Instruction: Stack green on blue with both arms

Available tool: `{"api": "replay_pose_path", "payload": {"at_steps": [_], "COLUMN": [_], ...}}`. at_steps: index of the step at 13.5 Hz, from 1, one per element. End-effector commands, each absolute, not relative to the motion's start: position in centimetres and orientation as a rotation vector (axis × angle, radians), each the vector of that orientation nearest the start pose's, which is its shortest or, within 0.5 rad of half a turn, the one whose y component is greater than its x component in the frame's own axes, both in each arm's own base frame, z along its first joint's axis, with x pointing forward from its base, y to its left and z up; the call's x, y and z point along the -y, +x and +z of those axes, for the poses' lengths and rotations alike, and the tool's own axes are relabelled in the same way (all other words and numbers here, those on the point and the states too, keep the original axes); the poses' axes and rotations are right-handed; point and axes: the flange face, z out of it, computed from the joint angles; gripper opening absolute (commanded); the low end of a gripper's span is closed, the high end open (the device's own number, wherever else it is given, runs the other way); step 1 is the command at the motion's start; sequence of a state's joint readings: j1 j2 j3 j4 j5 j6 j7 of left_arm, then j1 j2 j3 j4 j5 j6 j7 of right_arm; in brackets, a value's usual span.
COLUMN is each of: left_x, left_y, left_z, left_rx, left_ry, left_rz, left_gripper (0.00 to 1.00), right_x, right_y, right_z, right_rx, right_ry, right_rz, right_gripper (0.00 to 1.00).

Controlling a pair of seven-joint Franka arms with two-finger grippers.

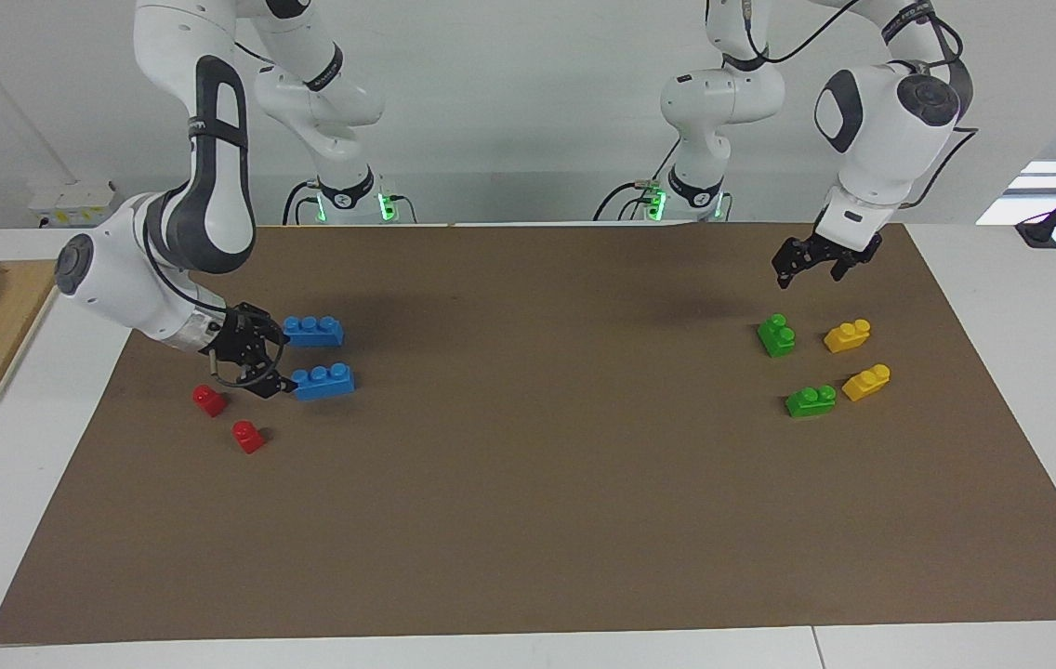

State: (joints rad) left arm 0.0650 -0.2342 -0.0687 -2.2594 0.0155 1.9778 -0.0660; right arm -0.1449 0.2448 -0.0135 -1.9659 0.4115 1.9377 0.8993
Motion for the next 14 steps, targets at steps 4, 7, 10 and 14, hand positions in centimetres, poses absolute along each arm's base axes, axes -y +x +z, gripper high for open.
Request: {"api": "replay_pose_path", "payload": {"at_steps": [4,7,10,14], "left_x": [-0.1,0.8,0.1,-0.4], "left_y": [48.2,48.5,49.3,49.7], "left_z": [43.2,43.2,40.2,37.9], "left_rx": [0.157,0.183,0.178,0.18], "left_ry": [-3.098,-3.098,-3.103,-3.106], "left_rz": [-0.019,-0.032,-0.01,0.012], "left_gripper": [1.0,1.0,1.0,1.0], "right_x": [7.5,7.2,7.1,7.3], "right_y": [56.8,55.9,55.8,55.2], "right_z": [30.5,28.8,28.1,27.4], "right_rx": [-1.651,-1.679,-1.666,-1.664], "right_ry": [-2.288,-2.254,-2.257,-2.263], "right_rz": [0.555,0.555,0.53,0.524], "right_gripper": [1.0,1.0,1.0,1.0]}}
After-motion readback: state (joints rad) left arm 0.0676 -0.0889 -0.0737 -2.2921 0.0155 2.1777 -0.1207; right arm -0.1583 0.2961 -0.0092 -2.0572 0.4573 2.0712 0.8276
